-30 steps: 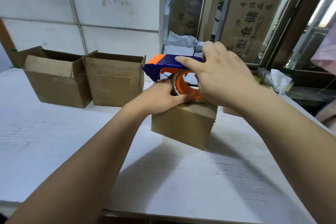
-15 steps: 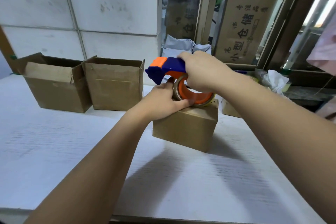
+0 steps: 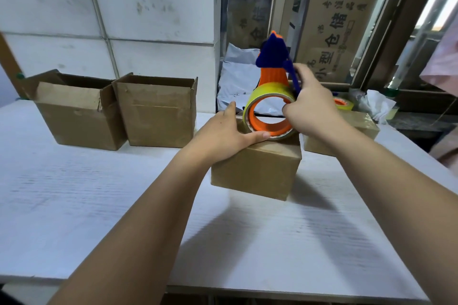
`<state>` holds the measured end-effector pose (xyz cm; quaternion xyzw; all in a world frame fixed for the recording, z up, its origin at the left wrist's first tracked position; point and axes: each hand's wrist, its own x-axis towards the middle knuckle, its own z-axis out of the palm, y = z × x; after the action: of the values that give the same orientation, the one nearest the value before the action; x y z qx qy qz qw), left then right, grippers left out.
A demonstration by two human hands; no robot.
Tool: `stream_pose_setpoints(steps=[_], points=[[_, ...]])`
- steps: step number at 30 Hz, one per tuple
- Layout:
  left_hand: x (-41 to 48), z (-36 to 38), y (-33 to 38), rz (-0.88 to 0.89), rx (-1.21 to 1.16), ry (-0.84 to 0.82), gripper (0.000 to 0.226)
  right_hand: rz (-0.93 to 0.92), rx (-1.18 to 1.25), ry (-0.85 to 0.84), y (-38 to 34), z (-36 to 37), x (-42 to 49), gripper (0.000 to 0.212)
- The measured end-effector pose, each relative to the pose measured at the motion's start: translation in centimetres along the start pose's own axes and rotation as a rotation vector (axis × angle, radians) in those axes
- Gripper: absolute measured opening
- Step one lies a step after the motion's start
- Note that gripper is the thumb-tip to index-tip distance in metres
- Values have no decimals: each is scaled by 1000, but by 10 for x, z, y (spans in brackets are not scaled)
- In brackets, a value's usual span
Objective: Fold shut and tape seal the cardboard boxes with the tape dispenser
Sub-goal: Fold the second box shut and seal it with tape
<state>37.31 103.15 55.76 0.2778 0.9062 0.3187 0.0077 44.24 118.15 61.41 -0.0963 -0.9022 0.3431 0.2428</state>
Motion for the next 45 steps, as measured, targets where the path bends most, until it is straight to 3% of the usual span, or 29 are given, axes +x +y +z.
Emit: stream_pose_setpoints(steps=[17, 20, 25, 27, 33, 45], points=[[-12, -1, 21, -75, 251, -93, 103, -117, -446, -137, -7, -35, 3, 70], [-13, -1, 23, -72, 269, -90, 105, -61, -348, -173, 2, -37, 1, 72], [-15, -1, 21, -78, 259, -100, 107, 162, 154, 54, 31, -21, -14, 63], [-15, -1, 21, -65, 252, -106, 105, 168, 232, 120, 39, -14, -23, 66], [-14, 0, 20, -54, 296, -100, 104, 129, 176, 114, 35, -20, -24, 77], [-18, -1, 30, -59, 371, -182, 99, 45, -103, 131, 31, -43, -26, 74]])
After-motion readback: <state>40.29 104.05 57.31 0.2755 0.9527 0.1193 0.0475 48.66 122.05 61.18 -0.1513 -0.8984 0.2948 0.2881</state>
